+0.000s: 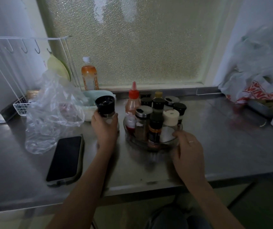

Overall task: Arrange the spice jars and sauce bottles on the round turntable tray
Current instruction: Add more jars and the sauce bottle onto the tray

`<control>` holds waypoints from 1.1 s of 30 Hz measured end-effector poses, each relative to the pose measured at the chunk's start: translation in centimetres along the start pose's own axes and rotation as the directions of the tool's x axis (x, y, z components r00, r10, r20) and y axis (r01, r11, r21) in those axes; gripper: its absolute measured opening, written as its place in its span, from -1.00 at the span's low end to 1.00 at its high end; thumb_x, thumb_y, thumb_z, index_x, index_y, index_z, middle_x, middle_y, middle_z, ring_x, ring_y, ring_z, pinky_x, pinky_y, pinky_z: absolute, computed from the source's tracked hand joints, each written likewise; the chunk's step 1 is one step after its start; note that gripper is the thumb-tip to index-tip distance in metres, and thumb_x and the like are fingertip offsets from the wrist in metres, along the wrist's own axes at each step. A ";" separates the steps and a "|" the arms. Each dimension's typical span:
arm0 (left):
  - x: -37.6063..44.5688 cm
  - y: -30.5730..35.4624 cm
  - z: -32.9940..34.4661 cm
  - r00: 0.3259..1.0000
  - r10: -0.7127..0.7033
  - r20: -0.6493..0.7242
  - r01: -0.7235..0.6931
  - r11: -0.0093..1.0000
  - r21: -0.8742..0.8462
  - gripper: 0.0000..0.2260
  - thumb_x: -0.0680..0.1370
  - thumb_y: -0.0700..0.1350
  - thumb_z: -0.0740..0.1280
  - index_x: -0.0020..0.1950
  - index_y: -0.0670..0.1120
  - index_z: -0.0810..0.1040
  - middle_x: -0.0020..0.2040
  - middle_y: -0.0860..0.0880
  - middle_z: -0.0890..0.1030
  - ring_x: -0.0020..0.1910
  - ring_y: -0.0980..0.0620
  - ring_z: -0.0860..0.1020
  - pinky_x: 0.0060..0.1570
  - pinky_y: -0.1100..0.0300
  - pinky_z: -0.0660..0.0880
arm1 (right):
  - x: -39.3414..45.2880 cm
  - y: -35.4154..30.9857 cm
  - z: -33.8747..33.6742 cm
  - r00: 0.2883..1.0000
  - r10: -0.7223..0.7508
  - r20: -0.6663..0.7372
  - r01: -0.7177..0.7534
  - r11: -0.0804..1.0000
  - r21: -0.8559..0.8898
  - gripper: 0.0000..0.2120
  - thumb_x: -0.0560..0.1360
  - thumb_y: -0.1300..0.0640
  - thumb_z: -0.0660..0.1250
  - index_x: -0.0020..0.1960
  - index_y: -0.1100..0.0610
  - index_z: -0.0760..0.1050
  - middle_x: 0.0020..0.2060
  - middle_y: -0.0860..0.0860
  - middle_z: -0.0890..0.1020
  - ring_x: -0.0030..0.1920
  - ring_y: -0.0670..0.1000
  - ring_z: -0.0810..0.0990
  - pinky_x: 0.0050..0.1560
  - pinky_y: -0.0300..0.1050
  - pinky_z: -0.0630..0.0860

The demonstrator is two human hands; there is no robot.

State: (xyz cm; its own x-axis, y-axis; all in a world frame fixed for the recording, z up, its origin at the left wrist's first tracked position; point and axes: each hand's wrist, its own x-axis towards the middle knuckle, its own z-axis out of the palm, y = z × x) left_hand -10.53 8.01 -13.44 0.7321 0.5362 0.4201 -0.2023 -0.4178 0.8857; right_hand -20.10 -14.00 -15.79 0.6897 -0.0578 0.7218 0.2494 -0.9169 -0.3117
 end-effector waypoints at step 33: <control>-3.1 5.5 -1.9 0.834 0.232 0.501 -0.117 0.961 -0.250 -0.55 0.40 -0.13 0.48 0.22 -0.06 0.42 0.10 0.09 0.54 0.01 0.23 0.52 -0.08 0.44 0.46 | 0.1 -0.4 0.1 0.987 0.033 0.157 -0.052 0.992 0.114 -0.67 0.43 0.24 0.32 0.18 0.20 0.39 -0.08 0.13 0.58 -0.26 0.08 0.51 -0.26 -0.14 0.41</control>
State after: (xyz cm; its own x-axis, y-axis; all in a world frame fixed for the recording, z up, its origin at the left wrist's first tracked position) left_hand -15.13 5.45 -9.52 0.8892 -0.0172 0.4572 -0.4431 -0.2810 0.8513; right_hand -20.02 -13.60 -15.67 0.7960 -0.0253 0.6048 0.2894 -0.8616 -0.4170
